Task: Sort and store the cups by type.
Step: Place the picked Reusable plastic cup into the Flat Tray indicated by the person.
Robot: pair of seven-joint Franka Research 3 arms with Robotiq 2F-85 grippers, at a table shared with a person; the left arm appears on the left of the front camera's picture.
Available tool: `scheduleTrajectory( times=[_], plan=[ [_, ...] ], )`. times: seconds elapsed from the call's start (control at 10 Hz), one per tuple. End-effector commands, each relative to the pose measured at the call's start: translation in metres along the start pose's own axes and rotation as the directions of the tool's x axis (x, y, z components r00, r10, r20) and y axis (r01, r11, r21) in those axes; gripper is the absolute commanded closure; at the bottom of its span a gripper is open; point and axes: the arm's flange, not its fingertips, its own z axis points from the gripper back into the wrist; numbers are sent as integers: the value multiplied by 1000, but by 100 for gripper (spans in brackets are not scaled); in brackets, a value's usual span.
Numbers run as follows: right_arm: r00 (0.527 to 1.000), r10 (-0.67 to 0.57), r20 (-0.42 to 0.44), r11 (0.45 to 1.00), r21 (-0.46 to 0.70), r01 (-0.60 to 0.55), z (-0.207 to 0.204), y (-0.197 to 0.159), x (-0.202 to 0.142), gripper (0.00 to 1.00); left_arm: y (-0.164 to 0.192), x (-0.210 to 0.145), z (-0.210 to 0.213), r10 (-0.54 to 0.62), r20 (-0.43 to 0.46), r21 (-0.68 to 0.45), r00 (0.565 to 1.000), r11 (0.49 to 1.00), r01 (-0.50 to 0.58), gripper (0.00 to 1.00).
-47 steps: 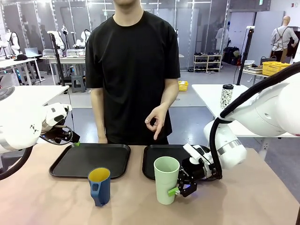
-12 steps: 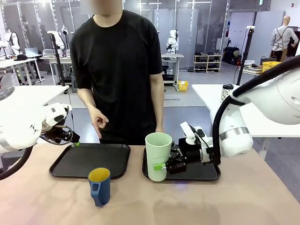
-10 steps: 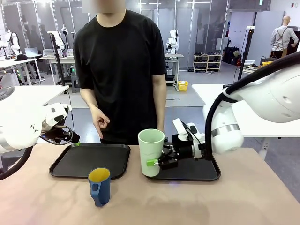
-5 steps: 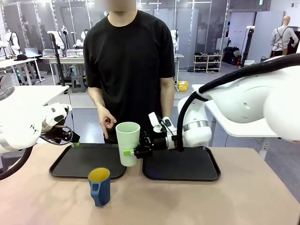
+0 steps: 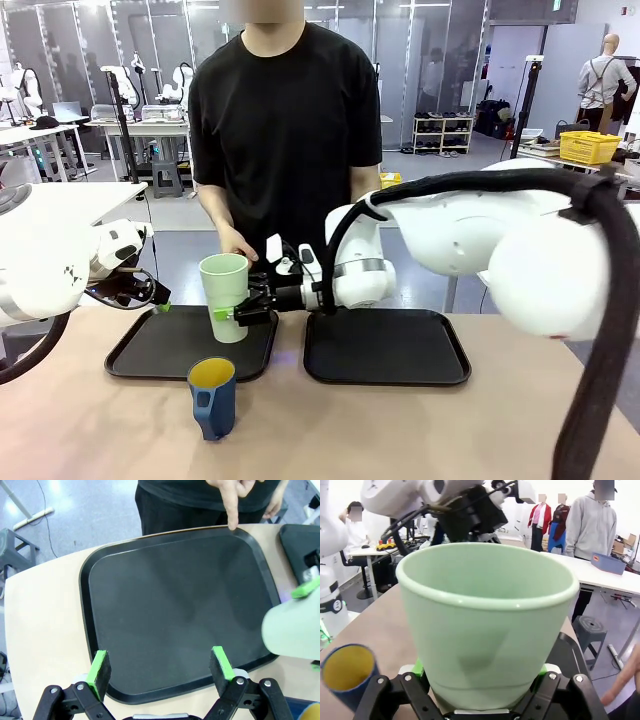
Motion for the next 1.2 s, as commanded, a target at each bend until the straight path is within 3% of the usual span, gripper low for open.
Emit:
scheduleTrajectory(
  times=[0.0, 0.5, 1.1],
  plan=[
    [999, 8, 41, 999, -44, -6, -19, -23, -11, 15, 0, 1, 1, 5, 4, 3, 1000, 1000, -5, 0],
    [999, 30, 16, 996, -90, -29, -28, -43, -51, 15, 0, 1, 1, 5, 4, 3, 1000, 1000, -5, 0],
    [1000, 15, -18, 992, -121, -17, -29, -50, -71, 15, 0, 1, 1, 5, 4, 3, 1000, 1000, -5, 0]
  ],
)
